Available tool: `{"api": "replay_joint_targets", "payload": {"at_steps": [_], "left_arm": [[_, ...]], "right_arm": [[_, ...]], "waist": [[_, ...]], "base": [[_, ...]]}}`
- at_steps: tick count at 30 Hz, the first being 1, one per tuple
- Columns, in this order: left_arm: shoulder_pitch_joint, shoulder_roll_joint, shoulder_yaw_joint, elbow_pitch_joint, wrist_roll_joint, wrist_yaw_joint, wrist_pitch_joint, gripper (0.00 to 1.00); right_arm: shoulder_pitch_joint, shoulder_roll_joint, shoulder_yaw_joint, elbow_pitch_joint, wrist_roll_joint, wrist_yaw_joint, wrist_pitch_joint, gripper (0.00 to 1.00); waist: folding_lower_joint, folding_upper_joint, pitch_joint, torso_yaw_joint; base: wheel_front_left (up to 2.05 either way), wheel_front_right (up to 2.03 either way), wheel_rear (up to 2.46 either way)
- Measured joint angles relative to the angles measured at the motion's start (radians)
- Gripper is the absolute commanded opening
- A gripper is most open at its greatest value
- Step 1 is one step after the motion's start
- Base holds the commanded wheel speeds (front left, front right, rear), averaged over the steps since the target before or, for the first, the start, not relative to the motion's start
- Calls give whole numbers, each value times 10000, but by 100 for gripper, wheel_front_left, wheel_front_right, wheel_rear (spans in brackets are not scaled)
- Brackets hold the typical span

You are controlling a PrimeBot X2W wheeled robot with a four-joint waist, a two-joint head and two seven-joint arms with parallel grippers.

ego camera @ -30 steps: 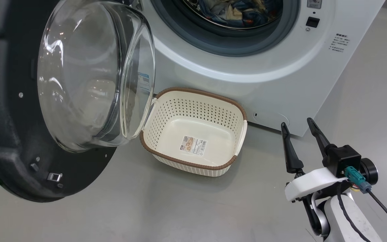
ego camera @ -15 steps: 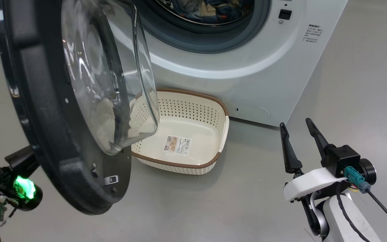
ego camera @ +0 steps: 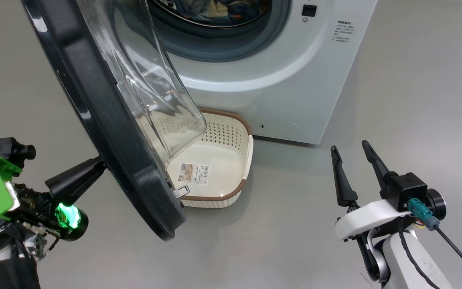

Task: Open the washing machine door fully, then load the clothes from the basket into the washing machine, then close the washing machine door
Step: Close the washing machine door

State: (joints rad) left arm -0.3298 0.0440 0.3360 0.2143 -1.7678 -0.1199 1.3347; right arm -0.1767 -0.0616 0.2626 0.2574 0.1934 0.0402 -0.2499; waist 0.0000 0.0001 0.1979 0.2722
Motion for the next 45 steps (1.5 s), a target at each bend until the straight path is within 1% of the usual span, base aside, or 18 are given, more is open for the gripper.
{"api": "replay_joint_targets", "payload": {"at_steps": [7,21,24,33,35,37,41,43,45], "left_arm": [[13,-13,-2,-552,94,-29,-464,0],[-226,-146,-59,-1195,305,-31,-1436,0],[-364,-174,-86,-1277,380,-31,-1733,0],[-989,-201,71,-1423,675,-31,-2871,0],[-1098,-203,59,-1417,926,-31,-3081,0],[-1183,-207,40,-1398,1055,-31,-3254,0],[-1335,-209,-151,-1254,1076,-31,-3551,0],[-1377,-228,-228,-1200,1074,-31,-3685,0],[-1446,-230,-366,-1068,1024,-31,-3816,0]], "right_arm": [[-21,6,19,-109,2,-119,-2,100],[-39,21,59,-403,77,-251,-27,100],[-48,27,79,-477,86,-328,-27,100],[-66,40,109,-646,113,-355,-27,100],[-67,42,117,-694,155,-428,-27,100],[-71,42,117,-740,165,-428,-27,100],[-84,50,48,-844,165,-525,-27,100],[-87,50,2,-863,165,-531,-27,100],[-87,52,-96,-886,165,-617,-27,100]], "waist": [[0,0,81,-581],[0,0,270,-2069],[0,0,331,-2382],[0,0,588,-3232],[0,0,659,-3387],[0,0,734,-3522],[0,0,890,-3703],[0,0,943,-3737],[0,0,950,-3711]], "base": [[0,0,0],[0,0,0],[0,0,0],[0,0,0],[0,0,0],[0,0,0],[0,0,0],[0,0,0],[0,0,0]]}}
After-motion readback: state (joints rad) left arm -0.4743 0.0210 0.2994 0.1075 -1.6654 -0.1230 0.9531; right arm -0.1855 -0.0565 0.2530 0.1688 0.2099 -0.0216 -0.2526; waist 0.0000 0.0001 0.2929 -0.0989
